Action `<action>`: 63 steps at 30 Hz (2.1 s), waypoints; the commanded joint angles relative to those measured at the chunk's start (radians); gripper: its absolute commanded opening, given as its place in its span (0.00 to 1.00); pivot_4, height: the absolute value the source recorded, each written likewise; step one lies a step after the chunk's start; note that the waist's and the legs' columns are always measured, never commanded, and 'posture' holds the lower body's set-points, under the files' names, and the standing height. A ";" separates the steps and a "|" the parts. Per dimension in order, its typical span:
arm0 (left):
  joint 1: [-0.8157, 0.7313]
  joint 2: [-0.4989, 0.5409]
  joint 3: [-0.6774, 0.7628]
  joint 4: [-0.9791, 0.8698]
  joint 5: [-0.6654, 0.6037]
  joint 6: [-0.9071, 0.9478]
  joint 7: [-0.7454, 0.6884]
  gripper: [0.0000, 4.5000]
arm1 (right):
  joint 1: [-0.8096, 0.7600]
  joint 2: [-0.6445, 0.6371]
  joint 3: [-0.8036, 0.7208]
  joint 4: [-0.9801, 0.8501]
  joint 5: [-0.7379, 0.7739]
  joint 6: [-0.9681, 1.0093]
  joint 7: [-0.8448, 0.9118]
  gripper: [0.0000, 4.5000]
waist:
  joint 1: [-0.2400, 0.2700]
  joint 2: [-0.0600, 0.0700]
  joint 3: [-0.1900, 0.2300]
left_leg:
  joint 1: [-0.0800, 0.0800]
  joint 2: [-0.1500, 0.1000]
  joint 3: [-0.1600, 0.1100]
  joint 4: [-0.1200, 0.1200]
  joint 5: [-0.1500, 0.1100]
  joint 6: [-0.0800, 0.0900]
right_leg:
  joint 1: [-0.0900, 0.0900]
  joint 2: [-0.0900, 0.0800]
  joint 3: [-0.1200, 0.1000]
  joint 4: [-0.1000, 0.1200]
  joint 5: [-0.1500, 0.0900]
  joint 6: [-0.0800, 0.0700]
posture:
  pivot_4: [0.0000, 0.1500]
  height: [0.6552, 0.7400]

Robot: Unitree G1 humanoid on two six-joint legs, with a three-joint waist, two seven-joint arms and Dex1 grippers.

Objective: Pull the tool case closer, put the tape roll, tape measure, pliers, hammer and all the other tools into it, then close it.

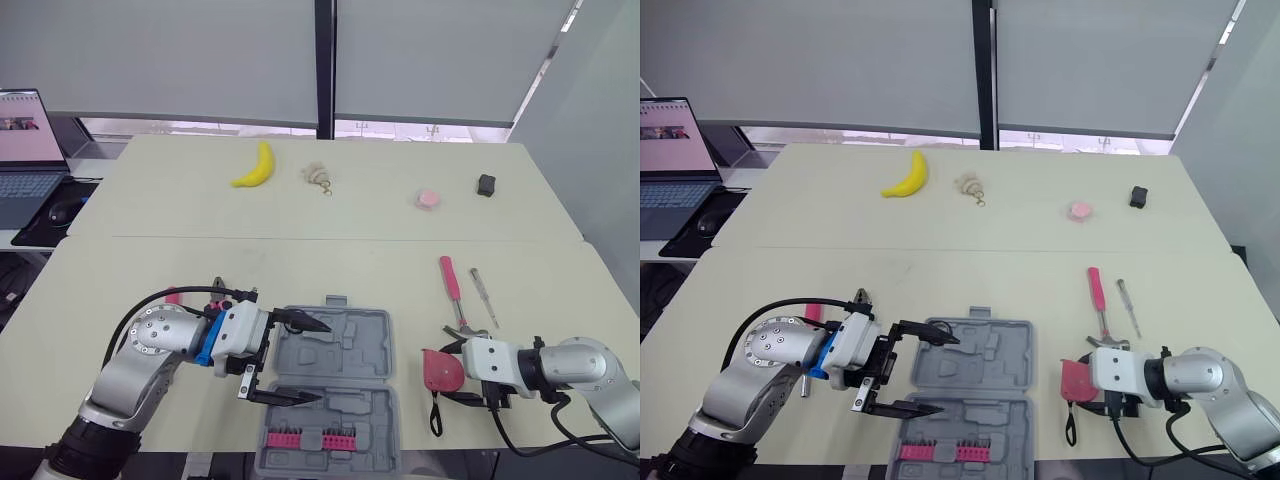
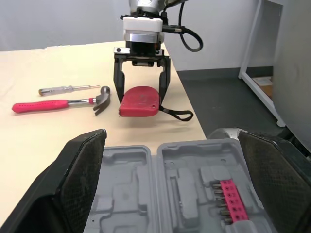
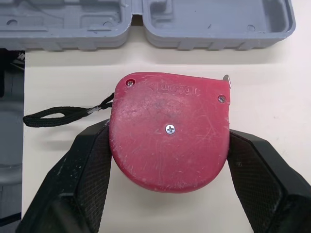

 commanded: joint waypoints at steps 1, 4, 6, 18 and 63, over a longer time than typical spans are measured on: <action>-0.013 -0.013 0.016 0.001 0.012 -0.018 0.034 1.00 | -0.043 -0.032 -0.033 -0.079 0.039 0.075 0.031 0.71 | 0.000 0.000 0.000 | 0.000 0.000 0.000 0.000 0.000 0.000 | 0.000 0.000 0.000 0.000 0.000 0.000 | 1.00 1.00; -0.016 -0.027 0.018 0.015 0.019 -0.025 0.058 1.00 | -0.100 -0.042 -0.022 -0.125 0.059 0.161 0.048 0.71 | -0.003 0.001 0.000 | 0.000 0.000 -0.001 0.000 0.000 0.000 | 0.000 0.000 0.001 0.000 0.000 0.000 | 1.00 1.00; -0.020 -0.036 0.018 0.025 0.022 -0.025 0.072 1.00 | -0.138 -0.042 -0.006 -0.147 0.072 0.210 0.061 0.71 | -0.003 0.001 0.000 | 0.000 0.000 -0.002 0.000 0.000 0.000 | 0.000 0.000 0.000 0.000 0.000 0.000 | 1.00 1.00; -0.074 -0.006 0.036 0.052 0.021 0.025 0.090 1.00 | -0.381 0.018 0.132 -0.112 0.050 0.318 0.090 0.71 | -0.003 0.001 0.000 | -0.001 0.000 -0.002 0.000 0.000 0.000 | -0.001 0.000 0.000 0.000 0.000 0.000 | 1.00 1.00; -0.034 0.138 0.039 0.049 0.088 -0.003 0.006 1.00 | -0.740 0.381 0.509 0.245 -0.267 0.440 0.053 0.71 | -0.004 0.004 0.002 | -0.002 0.001 0.003 -0.001 0.000 0.000 | -0.004 0.001 0.000 0.001 -0.001 -0.002 | 1.00 1.00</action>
